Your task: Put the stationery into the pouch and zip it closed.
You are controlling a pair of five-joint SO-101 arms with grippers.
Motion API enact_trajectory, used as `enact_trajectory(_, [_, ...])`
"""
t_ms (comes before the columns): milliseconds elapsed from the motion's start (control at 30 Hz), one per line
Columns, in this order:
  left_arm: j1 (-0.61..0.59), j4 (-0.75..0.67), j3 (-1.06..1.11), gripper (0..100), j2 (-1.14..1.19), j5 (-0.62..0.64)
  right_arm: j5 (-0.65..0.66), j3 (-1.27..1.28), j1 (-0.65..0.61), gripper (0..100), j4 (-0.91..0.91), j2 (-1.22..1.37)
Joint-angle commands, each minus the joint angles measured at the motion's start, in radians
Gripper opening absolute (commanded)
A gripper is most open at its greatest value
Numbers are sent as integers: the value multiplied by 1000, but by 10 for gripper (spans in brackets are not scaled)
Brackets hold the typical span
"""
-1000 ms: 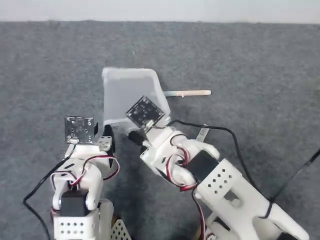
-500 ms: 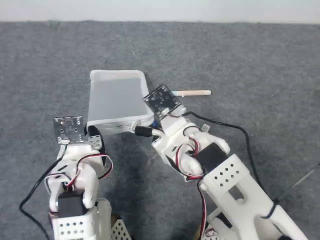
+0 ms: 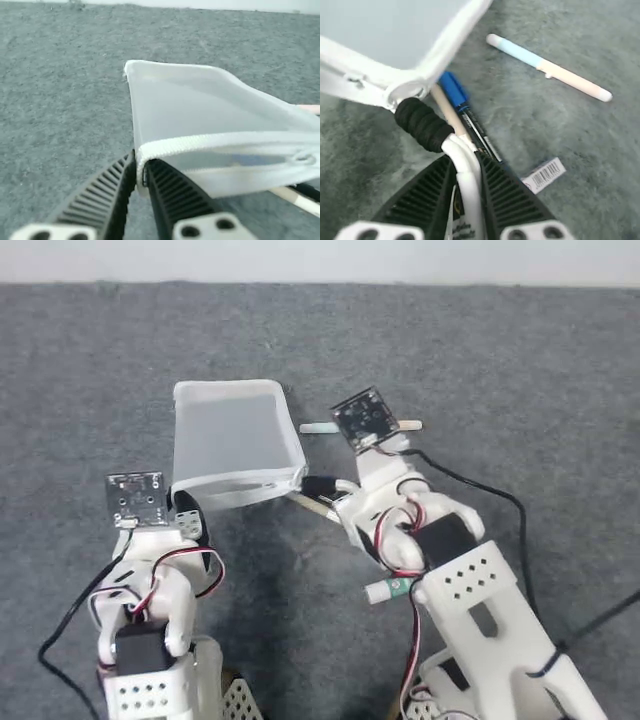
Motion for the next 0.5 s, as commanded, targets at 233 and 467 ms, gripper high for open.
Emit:
enact_trajectory(233, [-15, -21, -41, 10, -15, -3, -61, -26, 85, 6, 5, -54])
enact_trajectory(467, [-15, -21, -41, 12, -15, -6, -41, -29, 42, 6, 13, -56])
